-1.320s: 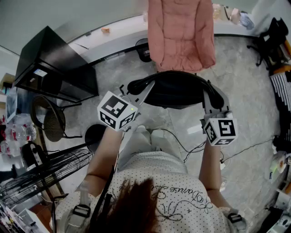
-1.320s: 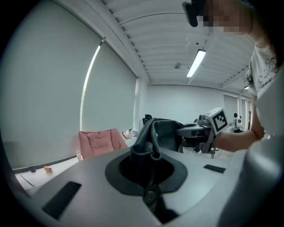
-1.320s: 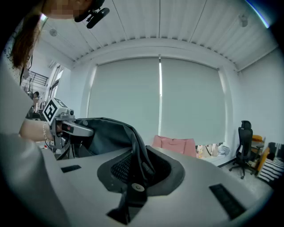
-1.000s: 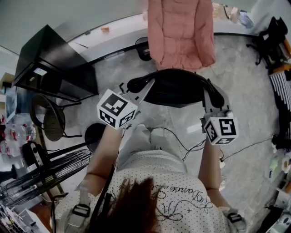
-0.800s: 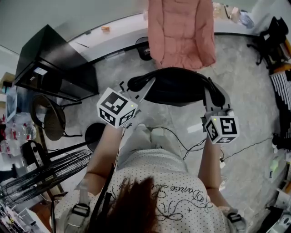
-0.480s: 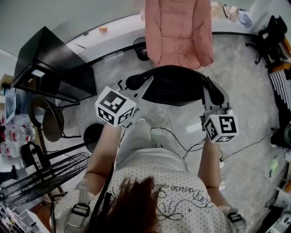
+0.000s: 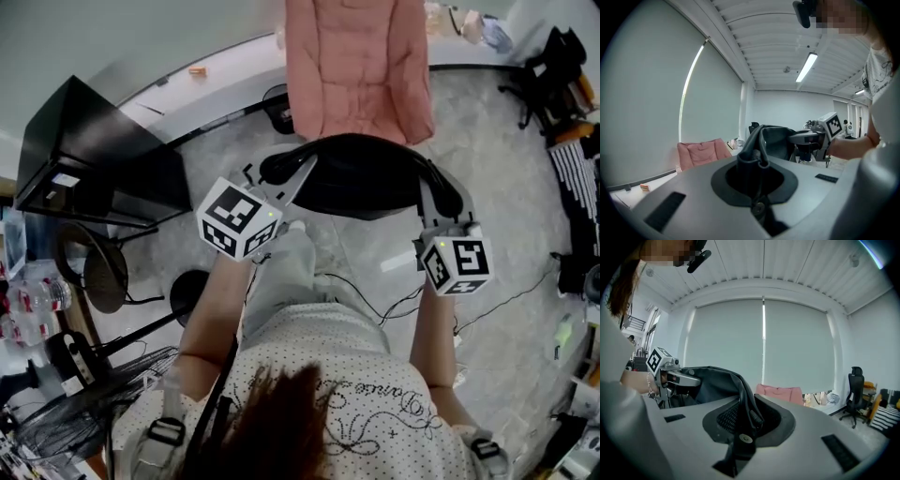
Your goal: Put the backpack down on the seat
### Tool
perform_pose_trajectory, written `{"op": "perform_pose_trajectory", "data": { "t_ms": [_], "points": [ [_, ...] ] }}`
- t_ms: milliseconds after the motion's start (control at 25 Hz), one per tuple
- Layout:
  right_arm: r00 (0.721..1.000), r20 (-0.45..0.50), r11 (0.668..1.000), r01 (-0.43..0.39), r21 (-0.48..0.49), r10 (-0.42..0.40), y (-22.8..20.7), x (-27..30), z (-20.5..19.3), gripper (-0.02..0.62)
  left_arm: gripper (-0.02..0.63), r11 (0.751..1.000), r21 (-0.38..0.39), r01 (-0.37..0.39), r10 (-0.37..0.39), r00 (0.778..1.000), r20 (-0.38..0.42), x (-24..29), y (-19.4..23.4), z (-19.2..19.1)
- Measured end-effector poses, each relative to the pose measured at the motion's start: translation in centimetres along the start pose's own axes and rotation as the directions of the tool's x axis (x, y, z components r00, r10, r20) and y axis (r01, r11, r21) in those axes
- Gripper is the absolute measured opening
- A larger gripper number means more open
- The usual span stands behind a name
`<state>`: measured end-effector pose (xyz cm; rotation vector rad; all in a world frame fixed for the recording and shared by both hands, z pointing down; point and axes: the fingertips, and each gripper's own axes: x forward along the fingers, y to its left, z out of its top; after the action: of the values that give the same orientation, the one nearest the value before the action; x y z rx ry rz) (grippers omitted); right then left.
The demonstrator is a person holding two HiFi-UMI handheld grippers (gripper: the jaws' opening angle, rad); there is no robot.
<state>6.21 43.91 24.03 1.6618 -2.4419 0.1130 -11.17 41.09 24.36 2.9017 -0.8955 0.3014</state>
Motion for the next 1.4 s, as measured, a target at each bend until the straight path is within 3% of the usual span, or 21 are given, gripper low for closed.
{"op": "perform_pose_trajectory", "data": {
  "t_ms": [440,640,800,1120,1400],
  "points": [
    [0.998,-0.026,0.998,0.063,0.016,-0.062,-3.2,8.8,2.0,0.064,0.011,0.997,-0.004,0.077,-0.077,0.997,0.008,5.8,9.0,1.8],
    [0.995,-0.03,0.994,0.095,0.048,-0.094,-3.8,11.8,2.4,0.064,0.011,0.994,0.052,0.097,-0.097,0.995,-0.01,7.5,12.3,2.5],
    [0.994,-0.047,0.993,0.098,0.064,-0.095,-4.3,13.7,2.0,0.064,0.011,0.993,0.052,0.102,-0.101,0.995,-0.023,8.8,14.2,2.3],
    [0.996,-0.068,0.996,0.063,0.068,-0.058,-7.4,18.4,1.7,0.064,0.011,0.997,-0.008,0.077,-0.077,0.996,-0.038,12.3,17.3,1.7],
    [0.999,-0.055,0.999,0.004,0.055,-0.001,-11.9,23.3,2.5,0.064,0.011,1.0,-0.009,0.018,-0.018,0.999,-0.034,17.1,20.7,3.0]
  ]
}}
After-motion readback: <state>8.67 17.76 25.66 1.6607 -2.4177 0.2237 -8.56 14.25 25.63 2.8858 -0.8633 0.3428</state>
